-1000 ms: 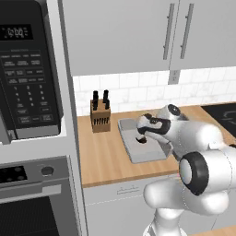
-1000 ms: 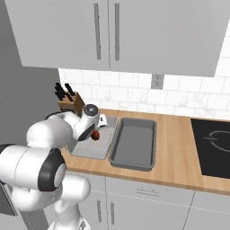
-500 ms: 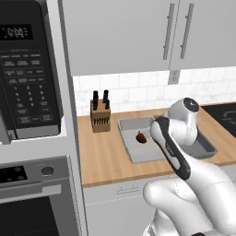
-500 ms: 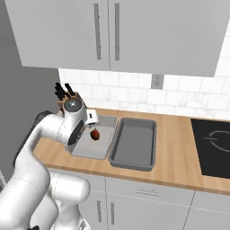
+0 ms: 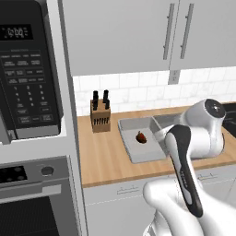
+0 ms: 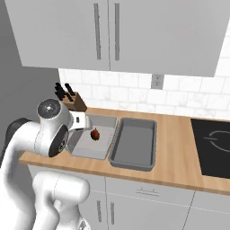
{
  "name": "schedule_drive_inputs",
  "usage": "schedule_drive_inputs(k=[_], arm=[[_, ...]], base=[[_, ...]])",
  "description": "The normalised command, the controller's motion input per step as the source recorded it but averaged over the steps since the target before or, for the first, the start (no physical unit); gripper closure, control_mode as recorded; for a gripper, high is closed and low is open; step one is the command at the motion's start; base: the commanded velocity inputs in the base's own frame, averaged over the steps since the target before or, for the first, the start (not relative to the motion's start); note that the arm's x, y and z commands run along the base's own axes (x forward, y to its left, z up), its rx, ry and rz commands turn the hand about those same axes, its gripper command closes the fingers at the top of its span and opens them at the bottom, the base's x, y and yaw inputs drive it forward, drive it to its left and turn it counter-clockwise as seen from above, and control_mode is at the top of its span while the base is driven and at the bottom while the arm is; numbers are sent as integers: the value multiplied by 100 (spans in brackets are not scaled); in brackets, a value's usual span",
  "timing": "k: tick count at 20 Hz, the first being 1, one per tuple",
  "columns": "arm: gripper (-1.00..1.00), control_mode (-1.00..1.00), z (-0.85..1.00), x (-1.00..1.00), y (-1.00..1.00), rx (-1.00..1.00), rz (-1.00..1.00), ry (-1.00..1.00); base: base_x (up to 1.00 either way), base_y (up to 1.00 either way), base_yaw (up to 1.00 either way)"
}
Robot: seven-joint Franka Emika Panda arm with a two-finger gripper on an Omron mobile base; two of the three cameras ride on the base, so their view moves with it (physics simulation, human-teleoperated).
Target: Place one bell pepper and one fish in each tupperware on the nearby counter, to pack two identical lunches.
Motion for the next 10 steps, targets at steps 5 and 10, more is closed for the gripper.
schedule_drive_inputs(k=[5,10], arm=[[-100,100,12,-40,0,0,-4,-1],[-100,100,0,0,0,0,0,0]], base=[[-60,0,-1],[-100,0,0]])
